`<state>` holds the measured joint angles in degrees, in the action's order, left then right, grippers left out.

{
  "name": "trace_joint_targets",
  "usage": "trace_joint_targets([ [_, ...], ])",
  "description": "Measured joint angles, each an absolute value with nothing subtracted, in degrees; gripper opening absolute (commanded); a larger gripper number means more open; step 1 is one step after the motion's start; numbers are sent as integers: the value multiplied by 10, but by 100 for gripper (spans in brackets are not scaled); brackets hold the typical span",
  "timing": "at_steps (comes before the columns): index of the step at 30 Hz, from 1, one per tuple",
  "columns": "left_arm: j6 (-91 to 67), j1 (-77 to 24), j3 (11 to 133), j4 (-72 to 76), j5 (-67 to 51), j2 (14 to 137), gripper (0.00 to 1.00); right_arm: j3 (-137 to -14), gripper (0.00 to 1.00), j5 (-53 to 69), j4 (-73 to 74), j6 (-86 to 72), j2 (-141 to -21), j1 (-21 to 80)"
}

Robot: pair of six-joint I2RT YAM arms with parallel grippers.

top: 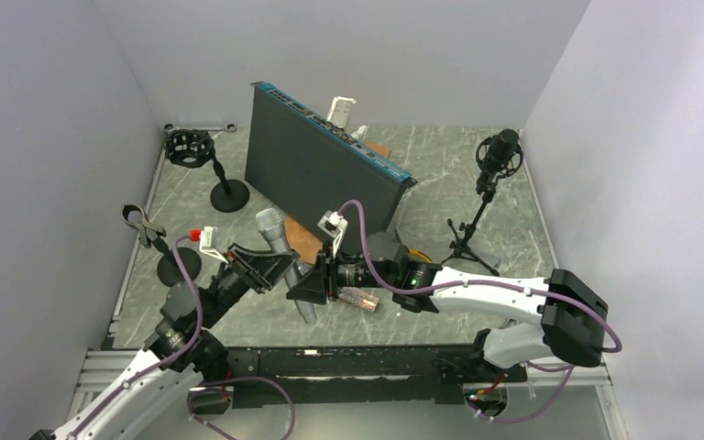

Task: Remove the microphone from the stand

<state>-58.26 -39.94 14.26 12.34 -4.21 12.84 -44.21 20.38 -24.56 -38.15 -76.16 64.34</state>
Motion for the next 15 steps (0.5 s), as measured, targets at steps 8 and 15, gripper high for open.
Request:
trace_joint_targets([
  [8, -577, -400, 207, -26, -20, 114, 99, -442, 0, 173, -222, -352, -750, 649],
  [15, -565, -400, 248, -201, 63, 50, 99, -448, 0, 123, -140, -313, -738, 649],
])
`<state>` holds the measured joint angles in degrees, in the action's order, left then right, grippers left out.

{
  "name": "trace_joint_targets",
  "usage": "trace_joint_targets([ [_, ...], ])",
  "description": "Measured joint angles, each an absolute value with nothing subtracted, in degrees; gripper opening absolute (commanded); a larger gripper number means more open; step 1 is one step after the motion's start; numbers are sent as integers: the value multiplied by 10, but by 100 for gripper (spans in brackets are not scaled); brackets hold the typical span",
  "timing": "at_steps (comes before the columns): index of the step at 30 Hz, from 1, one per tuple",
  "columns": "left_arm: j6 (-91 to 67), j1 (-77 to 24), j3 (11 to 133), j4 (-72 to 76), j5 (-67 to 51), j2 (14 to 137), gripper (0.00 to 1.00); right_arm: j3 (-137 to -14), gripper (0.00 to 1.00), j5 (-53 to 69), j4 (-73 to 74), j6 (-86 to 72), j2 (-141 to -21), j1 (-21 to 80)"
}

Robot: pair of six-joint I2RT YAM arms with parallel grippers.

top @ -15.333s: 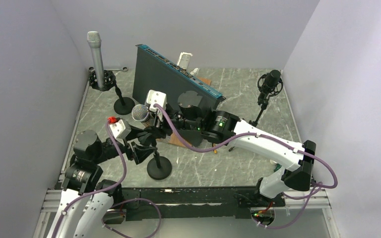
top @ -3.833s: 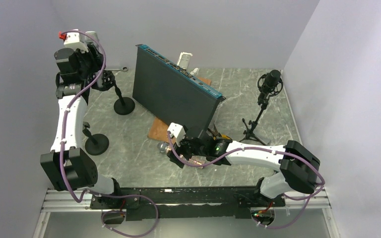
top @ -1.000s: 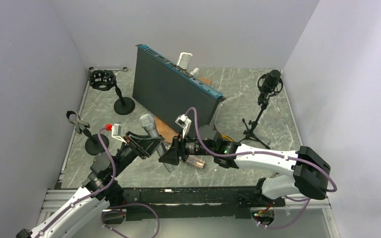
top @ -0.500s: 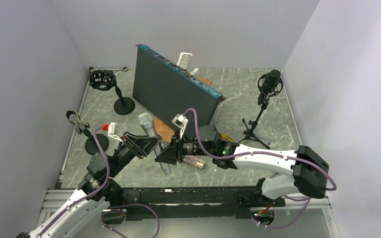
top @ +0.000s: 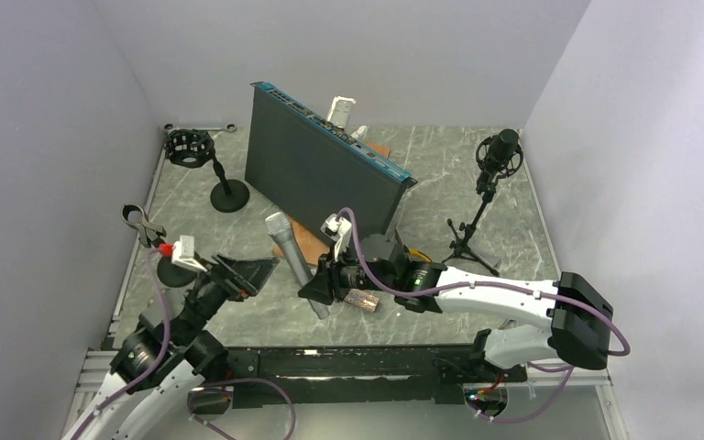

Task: Remove the microphone from the stand

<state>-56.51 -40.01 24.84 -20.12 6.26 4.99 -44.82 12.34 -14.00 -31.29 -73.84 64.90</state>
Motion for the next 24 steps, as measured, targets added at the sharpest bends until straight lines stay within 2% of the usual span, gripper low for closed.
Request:
trace_joint_targets([
  [9, -530, -400, 374, -429, 194, 2, 99, -537, 0, 77, 63, -245, -810, 650],
  [17, -482, -400, 421, -492, 220, 2, 99, -658, 0, 3, 237, -169, -983, 703],
  [24, -448, -400, 470, -513, 239, 45, 99, -696, 1, -60, 298, -130, -1054, 727],
])
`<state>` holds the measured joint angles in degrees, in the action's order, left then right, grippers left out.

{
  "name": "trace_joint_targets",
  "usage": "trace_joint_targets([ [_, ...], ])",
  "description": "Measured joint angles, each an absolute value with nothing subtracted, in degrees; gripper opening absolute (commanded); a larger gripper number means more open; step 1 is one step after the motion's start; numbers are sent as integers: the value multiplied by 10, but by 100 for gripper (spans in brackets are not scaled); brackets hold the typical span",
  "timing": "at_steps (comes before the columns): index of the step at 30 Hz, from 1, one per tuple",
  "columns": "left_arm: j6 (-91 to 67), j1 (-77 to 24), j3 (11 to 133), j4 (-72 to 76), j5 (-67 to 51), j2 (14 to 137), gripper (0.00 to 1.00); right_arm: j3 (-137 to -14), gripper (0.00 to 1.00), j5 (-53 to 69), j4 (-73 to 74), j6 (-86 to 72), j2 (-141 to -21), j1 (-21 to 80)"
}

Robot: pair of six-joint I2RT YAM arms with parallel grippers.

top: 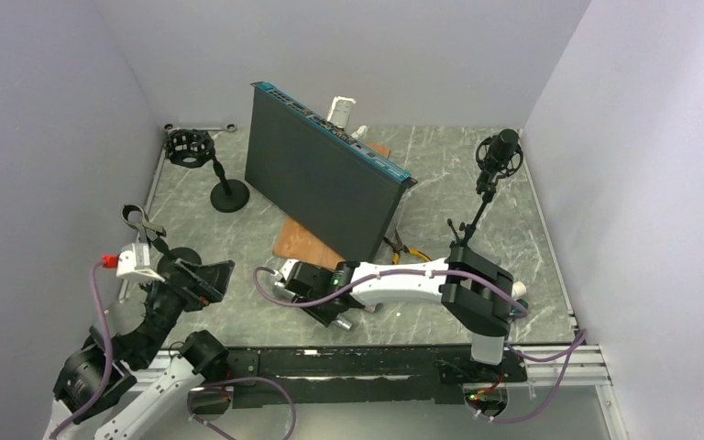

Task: Remove the microphone from the stand

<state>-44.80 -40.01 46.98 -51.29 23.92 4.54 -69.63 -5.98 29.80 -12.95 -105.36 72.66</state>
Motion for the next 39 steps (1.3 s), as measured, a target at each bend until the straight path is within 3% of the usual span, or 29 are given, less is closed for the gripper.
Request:
trace_joint_targets([
  [9, -422, -400, 480, -528, 260, 76, 99, -698, 32, -88, 304, -114, -1074, 723],
  [15, -385, -400, 519, -526, 273, 110, 100, -698, 45, -91, 304, -109, -1074, 723],
  [29, -344, -400, 554, -528, 268, 173, 99, -698, 67, -104, 303, -107, -1067, 726],
  [39, -321, -400, 554, -527, 259, 192, 99, -698, 79, -102, 298, -106, -983, 733],
])
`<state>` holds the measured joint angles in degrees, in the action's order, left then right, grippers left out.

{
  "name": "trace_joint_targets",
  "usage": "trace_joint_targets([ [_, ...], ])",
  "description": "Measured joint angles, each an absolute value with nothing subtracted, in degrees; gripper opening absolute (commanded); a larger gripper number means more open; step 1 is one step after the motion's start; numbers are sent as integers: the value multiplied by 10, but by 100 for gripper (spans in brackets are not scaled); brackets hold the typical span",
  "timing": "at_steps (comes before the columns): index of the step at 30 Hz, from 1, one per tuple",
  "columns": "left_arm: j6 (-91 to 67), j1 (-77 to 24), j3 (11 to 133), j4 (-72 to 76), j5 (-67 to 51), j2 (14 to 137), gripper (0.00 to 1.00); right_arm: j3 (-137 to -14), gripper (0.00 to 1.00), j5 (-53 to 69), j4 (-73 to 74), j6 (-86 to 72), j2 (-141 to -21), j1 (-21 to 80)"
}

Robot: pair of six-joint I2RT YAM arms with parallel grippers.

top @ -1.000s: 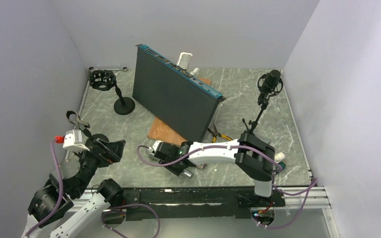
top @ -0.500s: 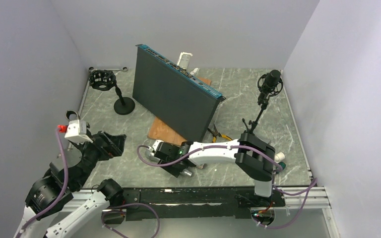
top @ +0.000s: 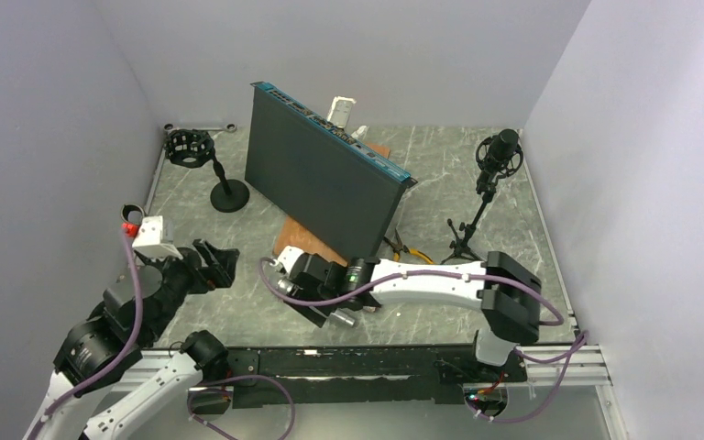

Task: Remove the microphone from the stand

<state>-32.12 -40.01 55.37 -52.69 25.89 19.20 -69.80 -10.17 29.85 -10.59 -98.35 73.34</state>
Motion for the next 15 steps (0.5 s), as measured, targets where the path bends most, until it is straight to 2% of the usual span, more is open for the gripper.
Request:
trace_joint_targets([
  [2, -316, -400, 555, -528, 260, 207, 100, -696, 84, -104, 297, -105, -962, 734],
  [5, -305, -400, 569, -536, 271, 244, 99, -679, 99, -107, 277, -104, -917, 734],
  [11, -247, -391, 659, -523, 309, 360, 99, -614, 100, -122, 243, -103, -819, 734],
  [15, -197, -282, 744, -483, 250, 460, 99, -583, 100, -138, 233, -106, -775, 734],
])
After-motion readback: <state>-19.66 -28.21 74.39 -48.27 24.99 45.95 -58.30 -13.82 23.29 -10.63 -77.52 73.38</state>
